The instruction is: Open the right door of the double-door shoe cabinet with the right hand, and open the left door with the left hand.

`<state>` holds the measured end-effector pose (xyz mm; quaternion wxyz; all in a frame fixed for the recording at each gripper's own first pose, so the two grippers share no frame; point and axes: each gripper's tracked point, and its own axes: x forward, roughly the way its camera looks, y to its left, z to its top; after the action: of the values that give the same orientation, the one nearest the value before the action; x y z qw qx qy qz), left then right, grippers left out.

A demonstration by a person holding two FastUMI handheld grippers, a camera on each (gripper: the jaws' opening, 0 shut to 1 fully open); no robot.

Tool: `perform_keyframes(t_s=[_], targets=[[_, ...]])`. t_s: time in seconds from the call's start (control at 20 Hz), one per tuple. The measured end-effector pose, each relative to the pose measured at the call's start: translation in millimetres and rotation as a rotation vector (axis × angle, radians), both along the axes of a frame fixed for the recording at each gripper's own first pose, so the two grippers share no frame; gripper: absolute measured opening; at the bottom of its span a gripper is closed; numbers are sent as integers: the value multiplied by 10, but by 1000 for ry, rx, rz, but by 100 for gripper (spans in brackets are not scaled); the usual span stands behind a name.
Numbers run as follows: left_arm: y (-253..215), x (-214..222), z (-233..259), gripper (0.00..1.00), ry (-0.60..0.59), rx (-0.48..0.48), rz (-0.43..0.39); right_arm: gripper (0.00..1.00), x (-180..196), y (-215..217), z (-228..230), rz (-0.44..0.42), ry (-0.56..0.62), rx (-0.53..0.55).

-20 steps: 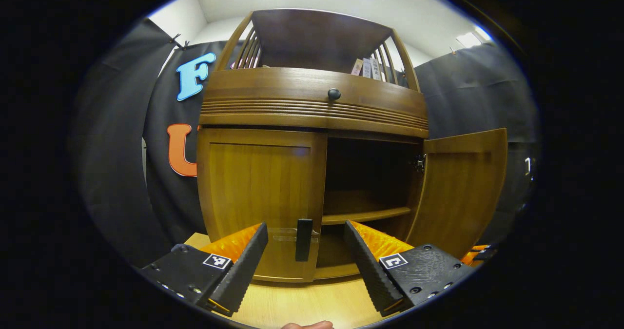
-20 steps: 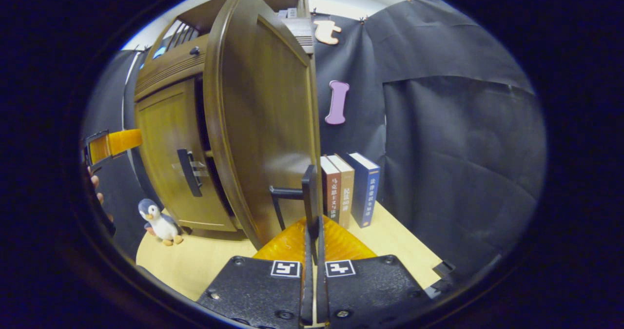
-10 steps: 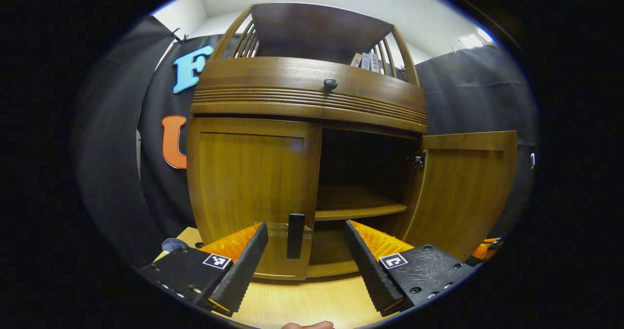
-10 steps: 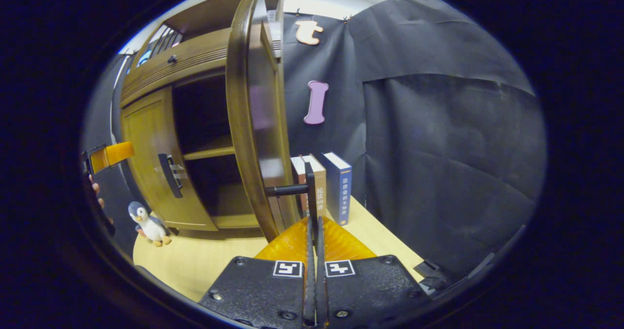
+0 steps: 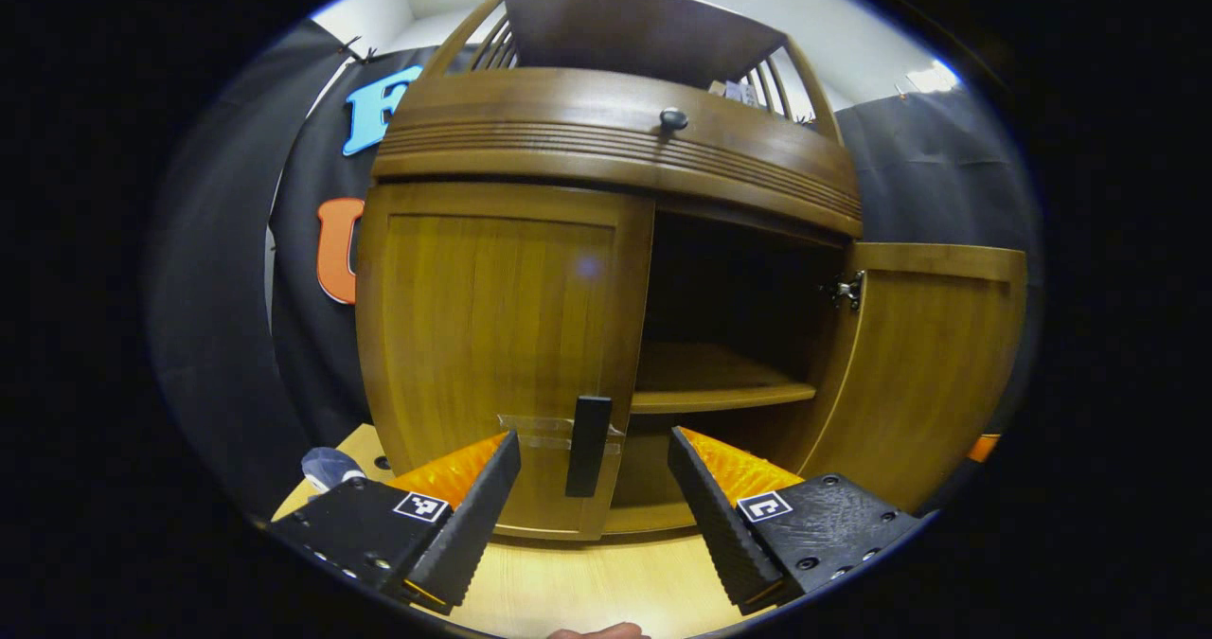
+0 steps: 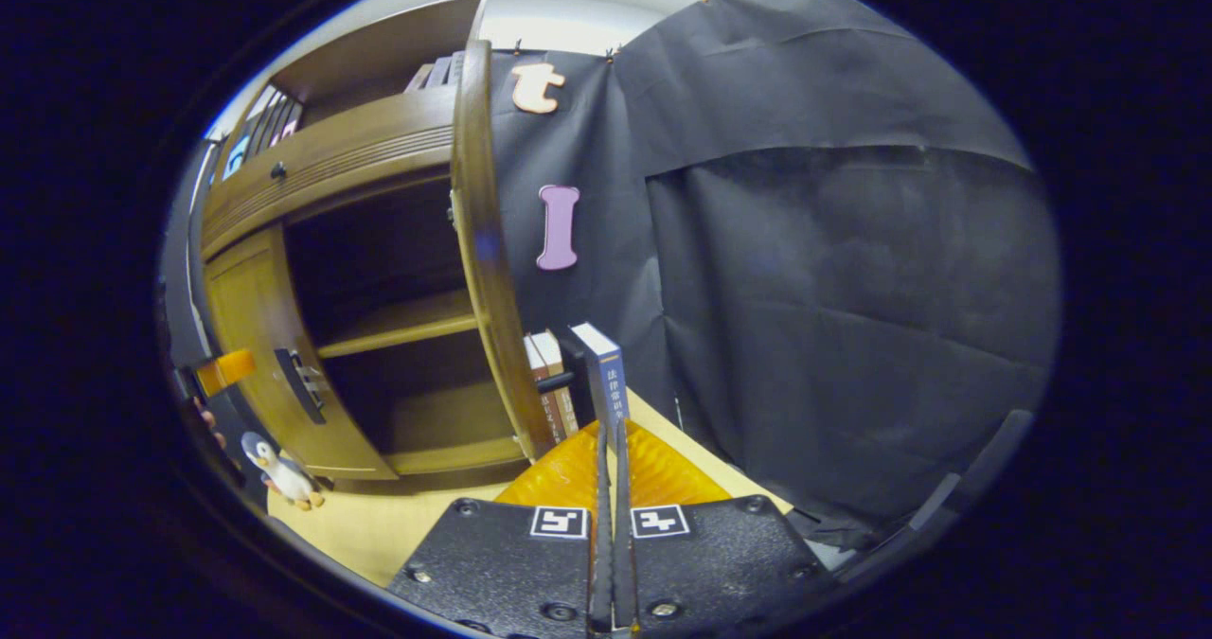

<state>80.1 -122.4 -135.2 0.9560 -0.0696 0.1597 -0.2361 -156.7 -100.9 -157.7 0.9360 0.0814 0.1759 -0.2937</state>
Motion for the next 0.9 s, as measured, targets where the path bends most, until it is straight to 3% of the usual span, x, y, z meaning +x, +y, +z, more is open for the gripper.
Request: perform_keyframes(t_s=[0.35, 0.4, 0.45, 0.7, 0.75, 0.85, 0.9], targets=[[-246, 306, -436, 94, 40, 50, -7, 4, -105, 159, 160, 32, -23, -46], [-277, 355, -485, 81, 38, 60, -6, 6, -114, 180, 178, 36, -24, -55], [-324, 415, -544, 94, 39, 68, -6, 10, -141, 191, 212, 34, -26, -67], [-335, 716, -771, 92, 37, 147, 22, 32, -231, 309, 240, 58, -39, -90], [-350, 766, -827, 80, 40, 162, 22, 38, -234, 340, 241, 64, -38, -94], [-388, 805, -890, 90, 46, 179, 13, 44, -219, 406, 256, 82, -42, -107], [-395, 831, -895, 64, 37, 183, 13, 47, -201, 426, 265, 89, -44, -115]])
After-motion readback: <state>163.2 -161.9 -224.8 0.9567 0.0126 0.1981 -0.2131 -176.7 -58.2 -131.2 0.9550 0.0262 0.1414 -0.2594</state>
